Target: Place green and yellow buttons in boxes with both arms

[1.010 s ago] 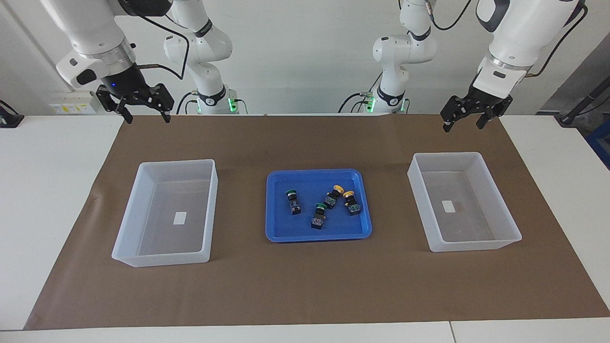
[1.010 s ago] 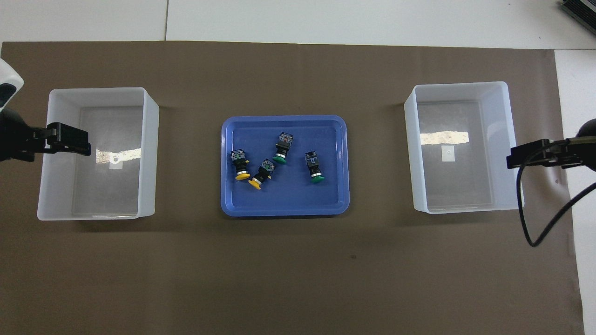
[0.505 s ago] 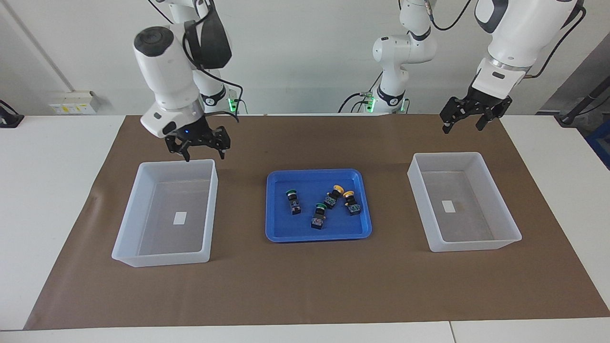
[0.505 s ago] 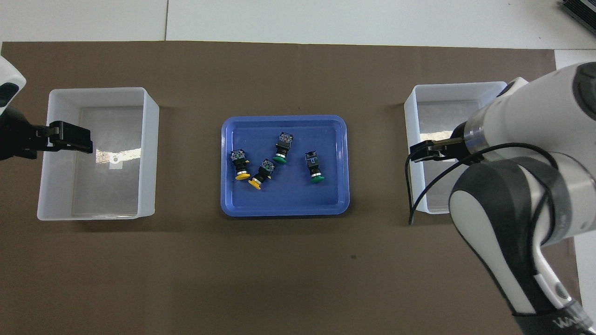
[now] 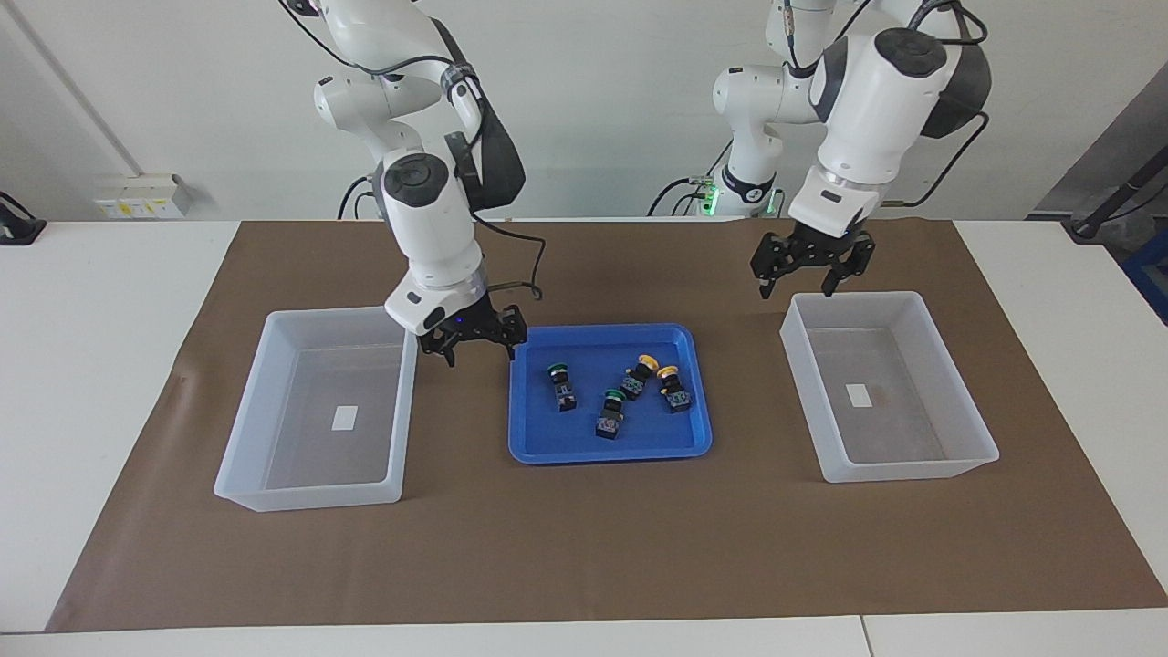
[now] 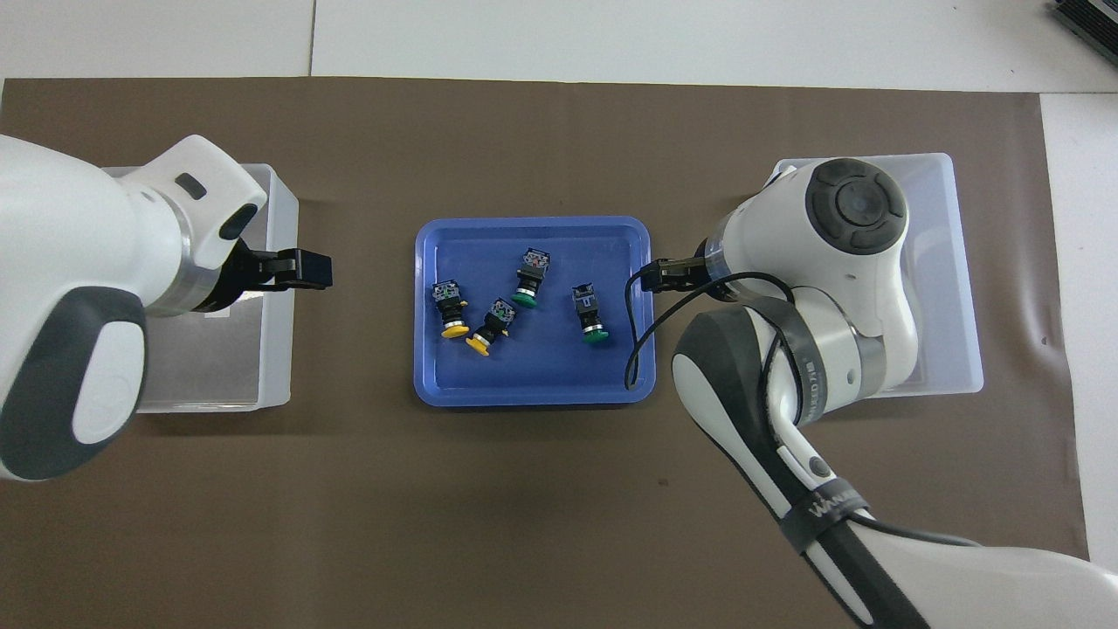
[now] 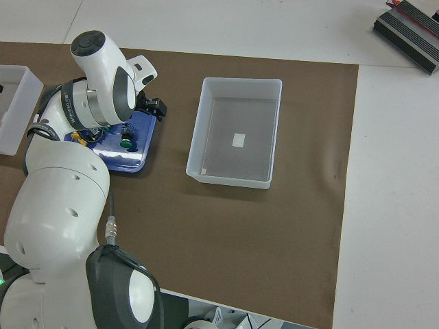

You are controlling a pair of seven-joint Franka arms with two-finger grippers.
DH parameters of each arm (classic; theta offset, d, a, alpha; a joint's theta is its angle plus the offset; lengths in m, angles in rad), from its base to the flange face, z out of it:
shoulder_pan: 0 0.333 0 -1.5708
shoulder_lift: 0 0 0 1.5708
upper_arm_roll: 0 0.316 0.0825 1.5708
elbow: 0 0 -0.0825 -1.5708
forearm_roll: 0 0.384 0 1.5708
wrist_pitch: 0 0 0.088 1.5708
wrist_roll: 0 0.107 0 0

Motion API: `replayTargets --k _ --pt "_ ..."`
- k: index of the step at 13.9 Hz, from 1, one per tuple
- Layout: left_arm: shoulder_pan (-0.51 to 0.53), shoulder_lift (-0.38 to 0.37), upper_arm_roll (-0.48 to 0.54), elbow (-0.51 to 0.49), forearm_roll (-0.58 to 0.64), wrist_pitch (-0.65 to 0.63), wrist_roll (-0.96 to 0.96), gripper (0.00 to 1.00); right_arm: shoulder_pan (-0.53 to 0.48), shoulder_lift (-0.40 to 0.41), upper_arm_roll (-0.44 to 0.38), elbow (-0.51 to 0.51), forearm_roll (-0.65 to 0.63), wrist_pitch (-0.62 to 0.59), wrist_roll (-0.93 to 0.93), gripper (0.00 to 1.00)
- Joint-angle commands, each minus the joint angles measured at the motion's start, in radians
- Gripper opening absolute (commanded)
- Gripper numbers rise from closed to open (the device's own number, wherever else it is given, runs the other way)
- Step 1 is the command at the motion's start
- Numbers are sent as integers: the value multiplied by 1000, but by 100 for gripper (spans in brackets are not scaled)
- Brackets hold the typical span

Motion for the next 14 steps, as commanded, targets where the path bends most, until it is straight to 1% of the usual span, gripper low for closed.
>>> replayTargets --k 1,3,5,7,9,10,11,12,13,14 --pt "-73 45 16 -65 -16 129 -80 100 30 33 1 -21 15 75 12 100" --pt "-107 89 16 -100 -16 241 -140 100 67 56 3 -36 66 139 6 100" --pt "-118 93 16 -167 -16 362 -187 100 85 100 3 -37 78 215 4 100" --pt "-122 111 16 -186 -16 396 -190 100 105 148 3 -37 77 279 3 100" --pt "-135 169 16 -186 -16 468 -234 100 127 191 10 -37 78 343 -3 100" --pt "-144 195 16 -188 -16 494 -248 100 130 197 10 -37 77 351 -6 100" --pt "-152 206 16 -188 -16 505 -254 100 130 197 10 -37 78 350 -14 83" --pt "-153 224 16 -188 -16 520 -268 100 132 197 10 -37 78 347 -14 59" --pt "-155 244 16 -188 -16 555 -286 100 130 197 10 -37 78 335 -15 27" --pt "-156 266 16 -188 -16 581 -302 100 130 196 10 -37 78 327 -11 0"
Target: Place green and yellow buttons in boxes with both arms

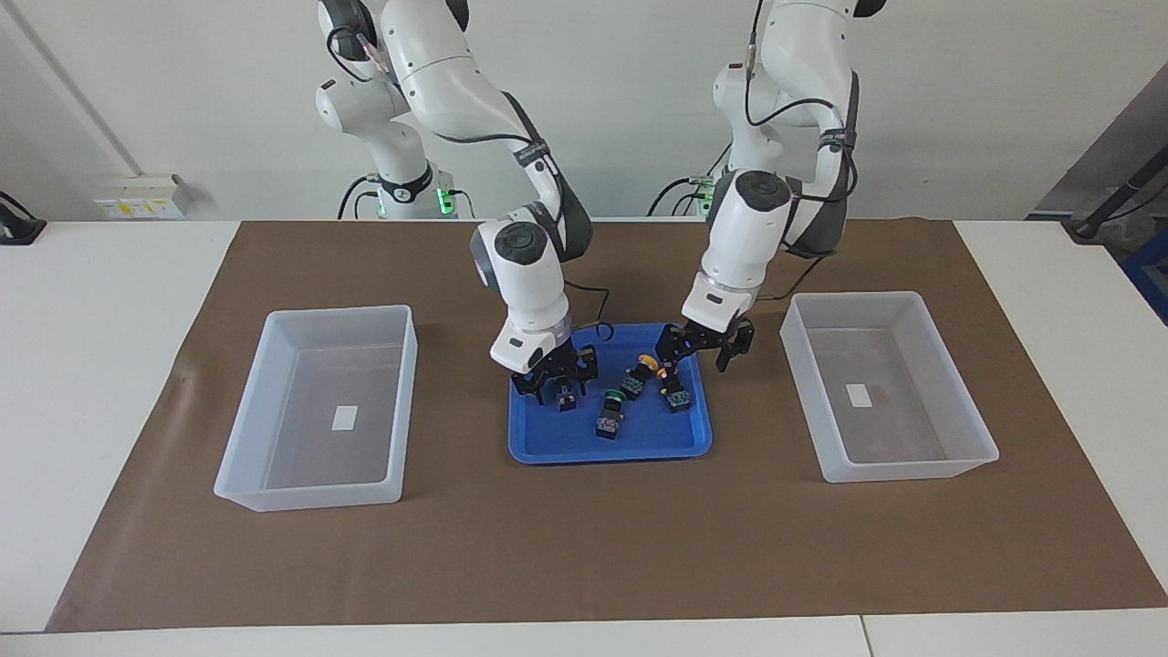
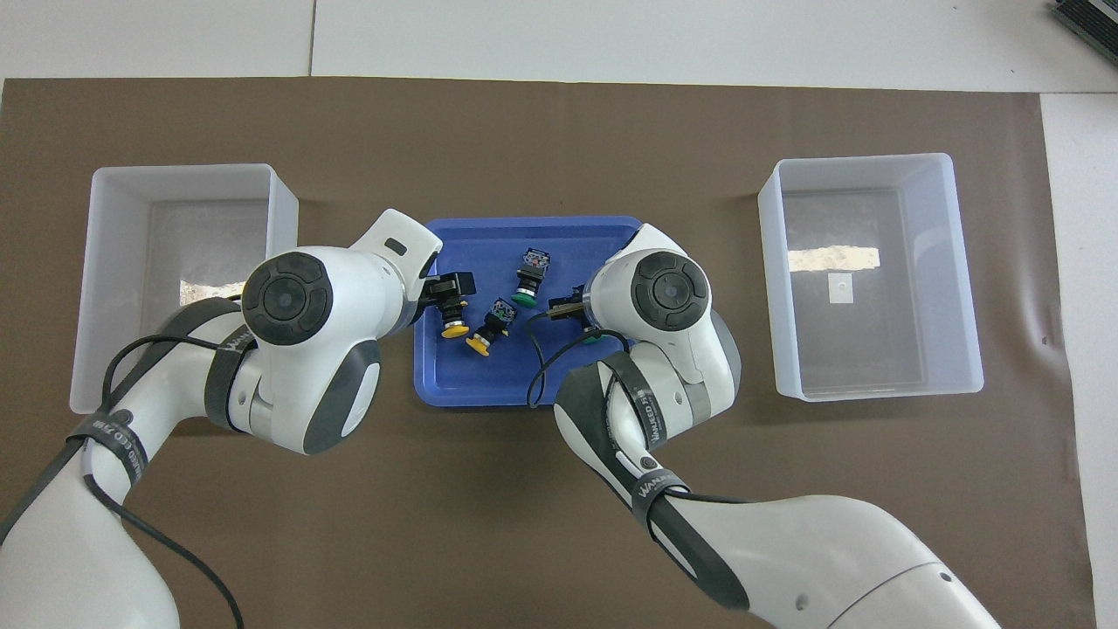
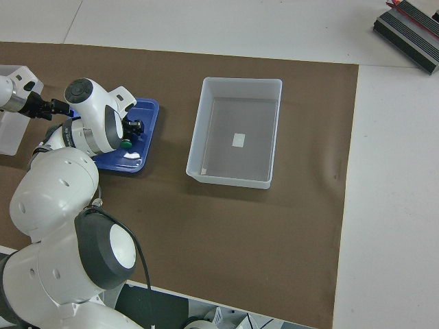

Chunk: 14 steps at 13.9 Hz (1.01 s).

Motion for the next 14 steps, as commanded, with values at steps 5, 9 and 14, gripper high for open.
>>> replayTargets --k 5,9,14 --pt "-40 89 17 -9 -15 119 -52 95 -41 -87 3 10 25 -154 -3 0" --pt "-40 100 17 -15 -15 137 -64 81 -151 -242 0 13 23 -316 -15 0" --pt "-62 137 19 -20 -15 182 -139 61 -371 -297 -3 5 8 -325 -183 0"
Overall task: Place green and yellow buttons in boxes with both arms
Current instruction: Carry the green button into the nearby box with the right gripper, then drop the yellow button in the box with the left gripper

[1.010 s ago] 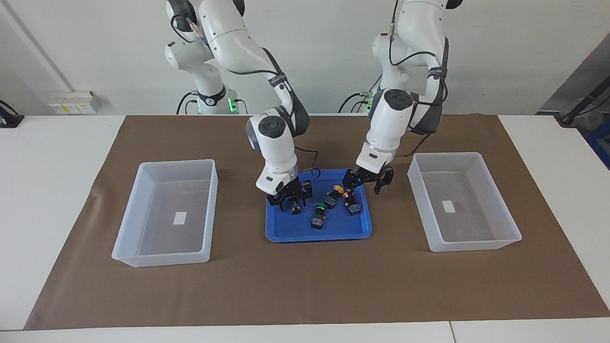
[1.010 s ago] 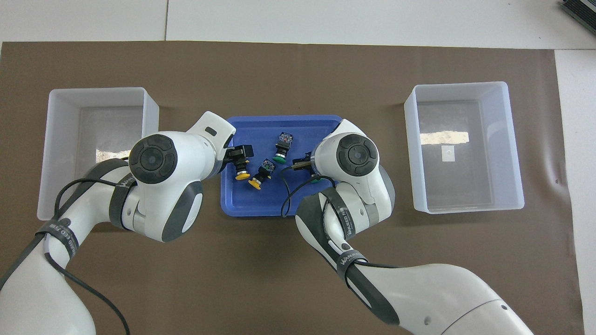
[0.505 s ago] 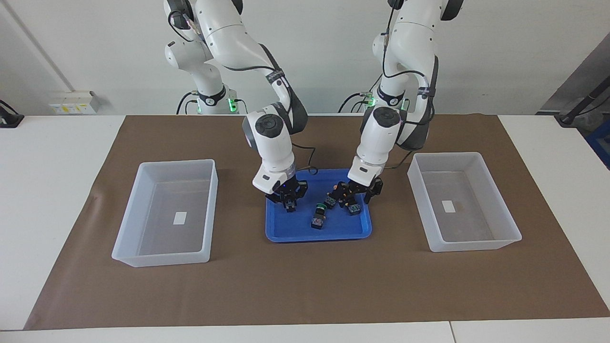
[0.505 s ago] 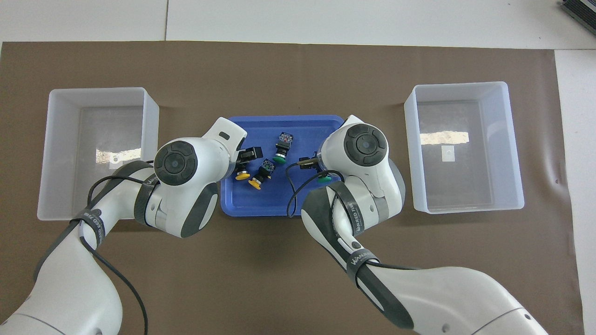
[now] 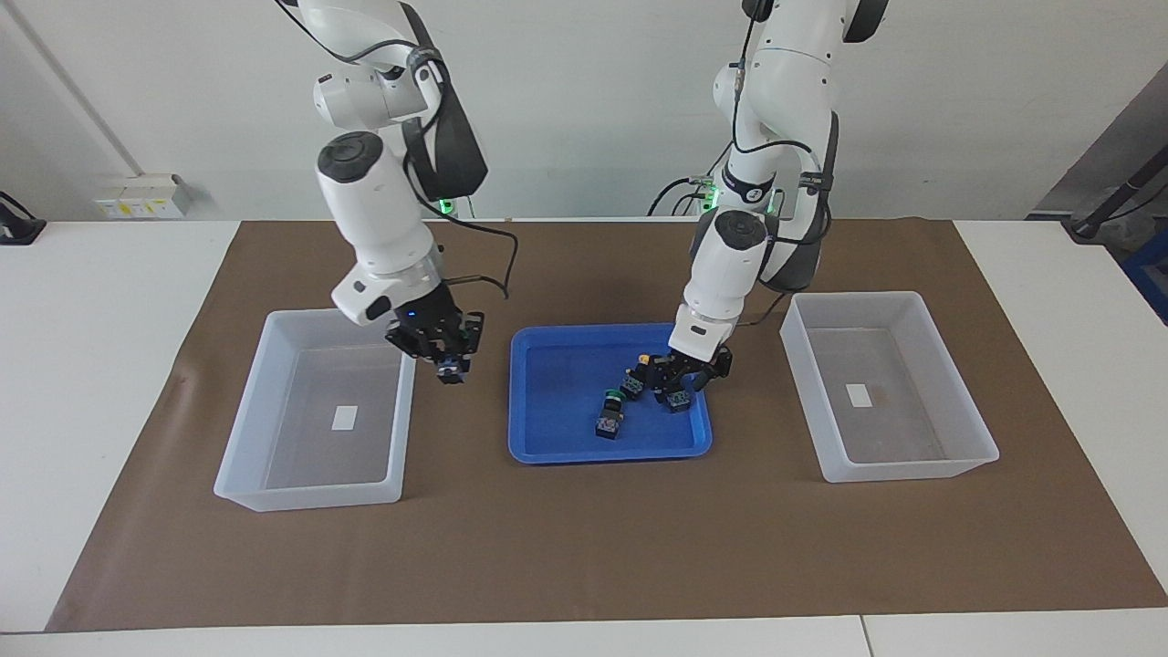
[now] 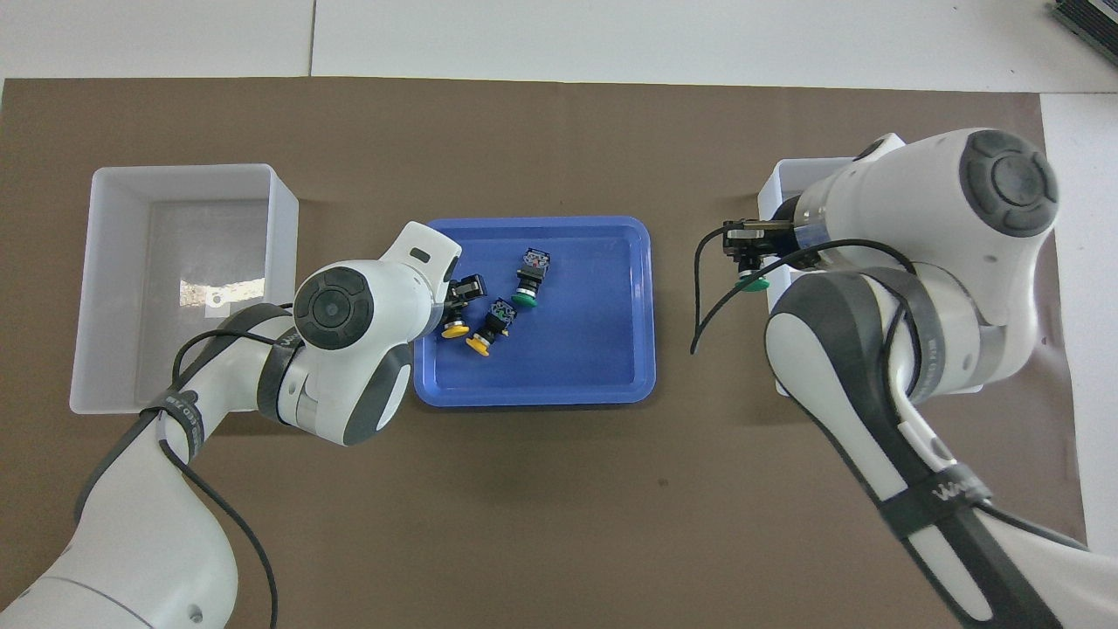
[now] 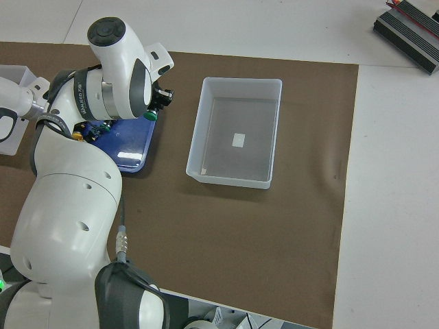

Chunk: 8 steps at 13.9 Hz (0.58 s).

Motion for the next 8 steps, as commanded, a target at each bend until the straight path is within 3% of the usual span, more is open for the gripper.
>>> replayTargets --k 1,4,8 --pt "-30 26 14 -16 -15 54 -31 57 -107 2 10 -37 6 8 -139 0" --pt "-27 31 15 -22 -15 62 -32 38 -205 32 10 -79 6 57 -290 0" --pt "-15 31 21 27 -15 10 -32 8 -255 117 12 -123 6 216 -309 0"
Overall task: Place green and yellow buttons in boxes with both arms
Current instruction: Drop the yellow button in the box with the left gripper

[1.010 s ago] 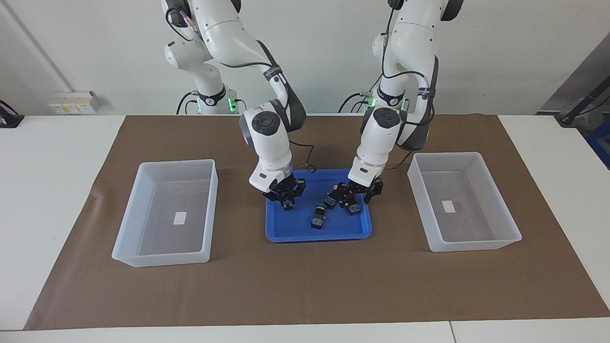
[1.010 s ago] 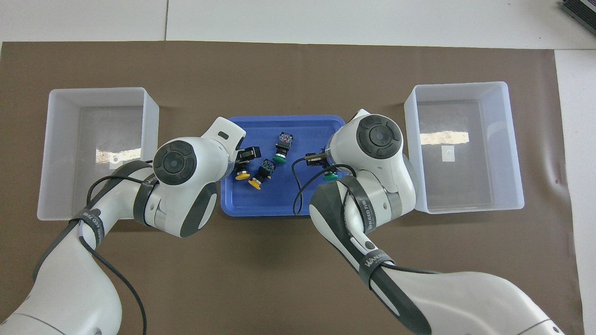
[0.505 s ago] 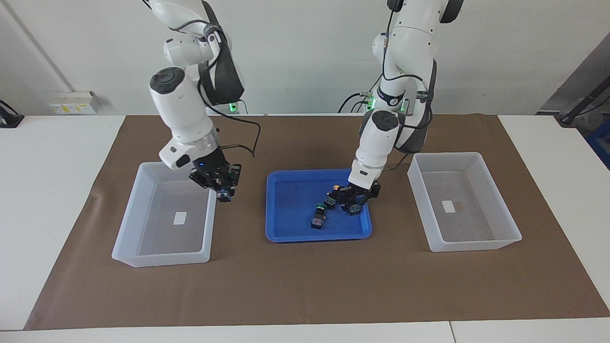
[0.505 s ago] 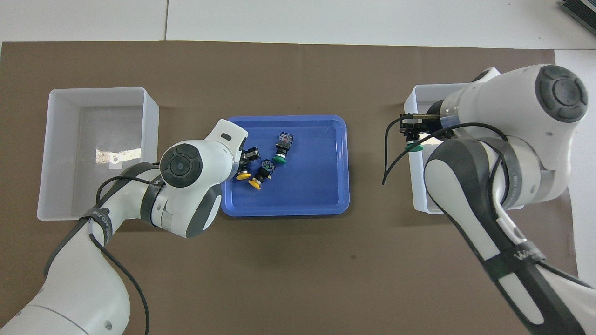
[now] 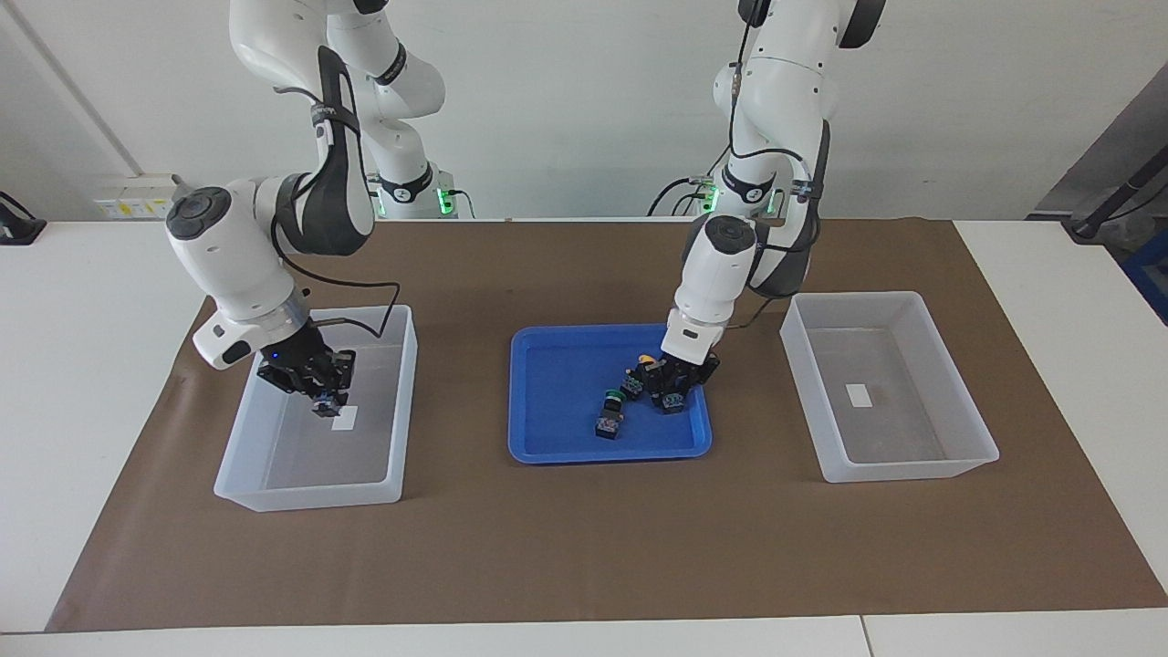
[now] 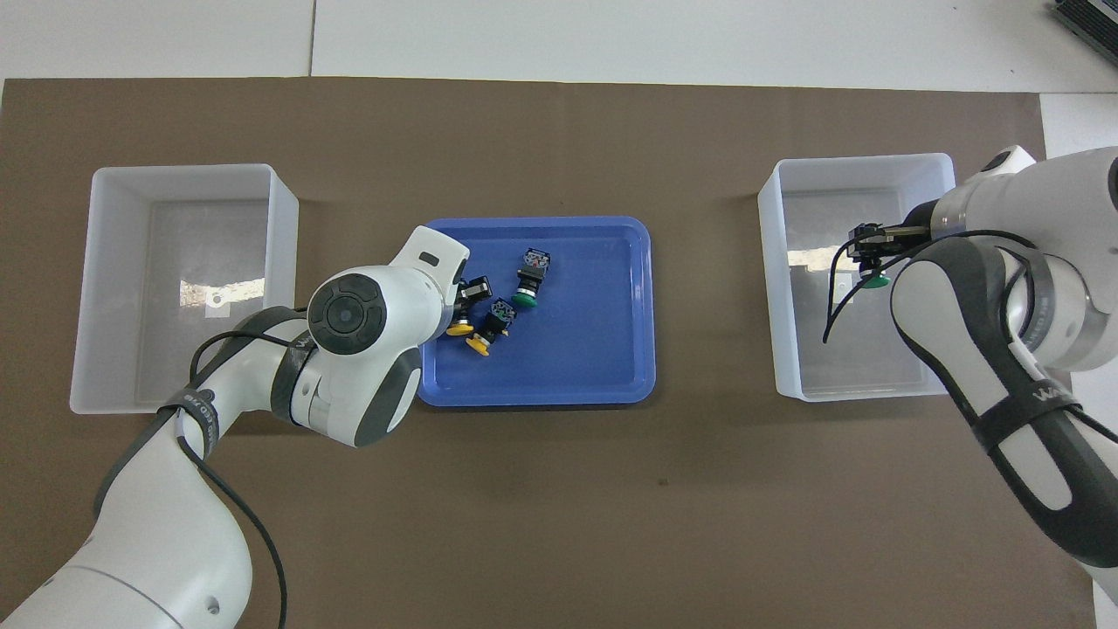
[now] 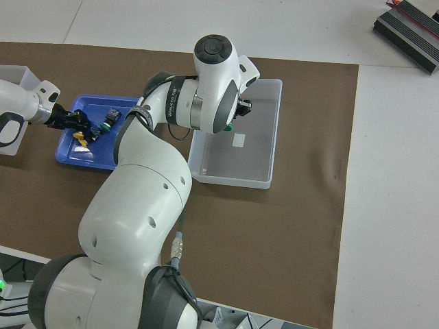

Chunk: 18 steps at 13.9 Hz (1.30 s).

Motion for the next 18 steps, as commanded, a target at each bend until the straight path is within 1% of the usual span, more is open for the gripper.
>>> replayTargets --k 1,3,4,5,6,7,8,10,11,13,14,15,16,18 --pt "2 7 17 54 -15 -62 0 4 -22 51 12 -30 6 110 -34 0" --pt "34 -11 17 149 -13 -221 3 4 -28 77 12 -31 6 144 -51 0" --pt "45 -22 17 201 -13 -302 5 4 -42 92 12 -31 6 156 -54 7" --pt "74 -42 17 254 -12 -388 9 4 -49 103 13 -31 6 176 -68 33" --pt "100 -60 17 295 -2 -459 15 4 -48 105 13 -31 7 176 -71 64" --pt "135 -68 17 330 -1 -508 43 4 -49 105 13 -31 6 176 -69 93" --pt "166 -74 17 362 -1 -548 88 4 -49 105 13 -28 7 173 -69 100" --pt "247 -77 15 404 -2 -617 223 4 -40 86 13 -19 7 158 -63 100" --pt "285 -79 17 404 -5 -628 309 4 -36 60 13 -16 7 141 -60 100" --pt "365 -85 17 386 -8 -619 466 4 -34 5 21 -4 7 88 -57 100" --pt "403 -95 17 360 -10 -615 544 4 -34 -15 30 15 7 55 -57 100" --pt "423 -115 17 312 -10 -602 630 4 -34 -32 45 34 10 23 -47 100" --pt "448 -141 17 242 -10 -558 699 5 -34 -44 71 53 12 -1 5 100" --pt "464 -184 18 87 -10 -410 729 5 -11 -44 137 87 6 -11 157 100"
